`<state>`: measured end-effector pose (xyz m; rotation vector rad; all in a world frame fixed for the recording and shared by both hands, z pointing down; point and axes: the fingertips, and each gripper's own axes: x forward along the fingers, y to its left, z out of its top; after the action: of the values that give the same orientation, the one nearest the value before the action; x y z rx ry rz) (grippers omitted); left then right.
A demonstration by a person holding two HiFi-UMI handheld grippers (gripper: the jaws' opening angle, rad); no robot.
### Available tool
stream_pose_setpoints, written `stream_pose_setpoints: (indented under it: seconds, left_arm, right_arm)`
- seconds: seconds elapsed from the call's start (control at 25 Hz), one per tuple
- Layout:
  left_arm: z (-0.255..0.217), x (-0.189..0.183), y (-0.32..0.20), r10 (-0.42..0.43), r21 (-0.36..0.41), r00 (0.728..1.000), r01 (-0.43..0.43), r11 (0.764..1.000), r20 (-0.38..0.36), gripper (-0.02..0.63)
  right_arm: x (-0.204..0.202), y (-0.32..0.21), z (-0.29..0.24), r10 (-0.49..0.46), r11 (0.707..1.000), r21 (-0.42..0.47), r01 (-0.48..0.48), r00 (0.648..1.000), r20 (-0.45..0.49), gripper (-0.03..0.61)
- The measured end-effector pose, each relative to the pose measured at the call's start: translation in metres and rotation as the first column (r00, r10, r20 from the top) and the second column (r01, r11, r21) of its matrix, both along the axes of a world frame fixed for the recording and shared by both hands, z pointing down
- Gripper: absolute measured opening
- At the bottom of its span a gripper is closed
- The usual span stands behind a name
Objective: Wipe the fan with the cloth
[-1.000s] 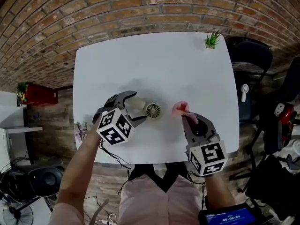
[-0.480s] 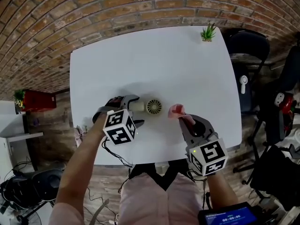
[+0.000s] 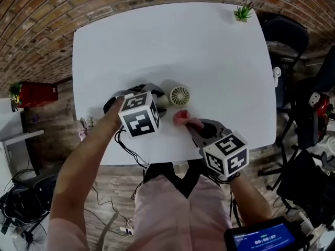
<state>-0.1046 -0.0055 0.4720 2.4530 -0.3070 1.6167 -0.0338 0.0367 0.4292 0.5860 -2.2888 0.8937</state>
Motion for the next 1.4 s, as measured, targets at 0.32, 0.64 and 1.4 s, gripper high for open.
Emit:
stream_pose_setpoints:
  seconds: [0.32, 0.64, 1.4]
  left_arm:
    - [0.000, 0.003, 0.005, 0.040, -0.014, 0.999, -0.040, 0.999, 0.027, 0.210]
    - [-0.002, 0.004, 0.005, 0.049, -0.013, 0.999, -0.049, 0.999, 0.017, 0.209]
    - [0.000, 0.003, 0.007, 0.087, -0.032, 0.996, -0.087, 0.996, 0.011, 0.209]
  right_arm:
    - [-0.017, 0.002, 0.024, 0.144, 0.971, -0.199, -0.132, 0.989, 0.042, 0.035]
    - [-0.037, -0.008, 0.028, 0.353, 0.880, -0.383, -0.281, 0.926, 0.132, 0.034]
    - [-0.033, -0.017, 0.029, 0.514, 0.774, -0.516, -0.366, 0.840, 0.175, 0.032]
